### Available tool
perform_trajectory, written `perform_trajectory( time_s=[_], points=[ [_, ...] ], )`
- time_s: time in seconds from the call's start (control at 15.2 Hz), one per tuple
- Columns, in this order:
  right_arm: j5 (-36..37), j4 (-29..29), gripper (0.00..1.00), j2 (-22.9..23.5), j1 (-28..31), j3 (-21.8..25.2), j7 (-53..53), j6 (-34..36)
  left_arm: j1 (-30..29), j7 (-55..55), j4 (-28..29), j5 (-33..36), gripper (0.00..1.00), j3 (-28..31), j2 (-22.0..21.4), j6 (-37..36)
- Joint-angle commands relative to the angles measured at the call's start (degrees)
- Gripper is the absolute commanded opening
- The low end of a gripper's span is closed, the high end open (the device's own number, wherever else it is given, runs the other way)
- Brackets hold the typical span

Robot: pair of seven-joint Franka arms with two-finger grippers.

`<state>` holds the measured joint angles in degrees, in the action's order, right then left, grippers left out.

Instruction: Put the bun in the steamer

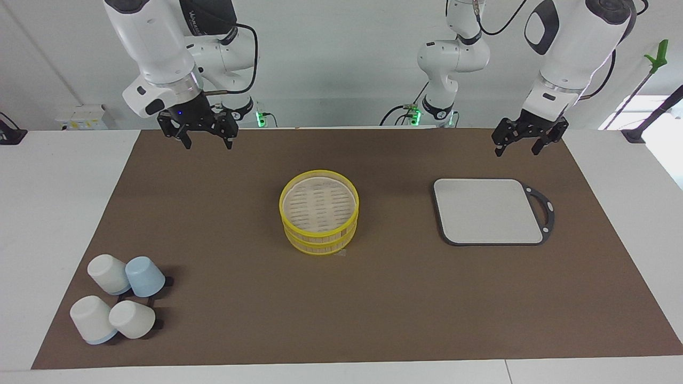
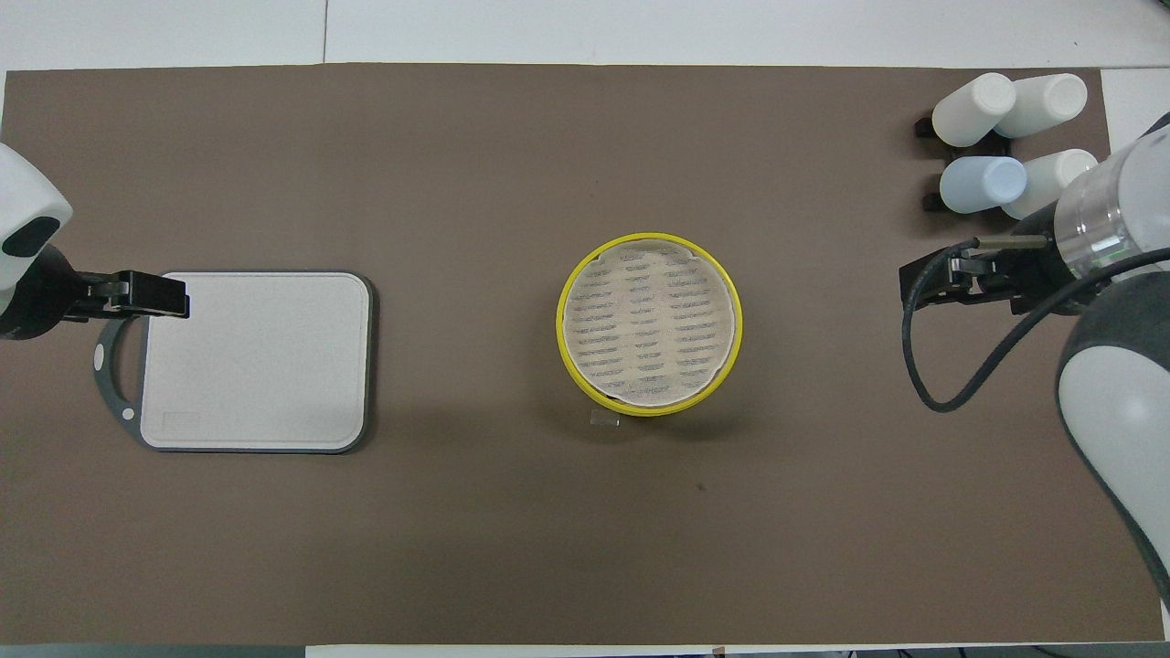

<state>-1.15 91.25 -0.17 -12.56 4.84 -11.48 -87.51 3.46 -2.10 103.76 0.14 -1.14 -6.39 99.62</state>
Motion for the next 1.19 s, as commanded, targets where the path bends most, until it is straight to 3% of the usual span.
perform_trajectory(
  time_s=[0.0, 0.33, 1.12],
  points=[
    [-1.0, -0.2, 1.0, 0.9, 4.3, -1.1, 1.2, -0.1, 0.0, 0.7, 1.0, -1.0, 1.0, 0.1, -1.3, -0.3],
    [-0.2, -3.9, 1.0, 2.8, 7.3, -1.2, 1.8, 1.8, 0.1, 0.4, 0.9, -1.0, 1.0, 0.0, -1.3, -0.2],
    [1.0, -3.6, 1.0, 2.9, 7.1, -1.5, 2.9, -0.1, -0.1, 0.6, 0.9, -1.0, 1.0, 0.0, -1.9, -1.0]
  ],
)
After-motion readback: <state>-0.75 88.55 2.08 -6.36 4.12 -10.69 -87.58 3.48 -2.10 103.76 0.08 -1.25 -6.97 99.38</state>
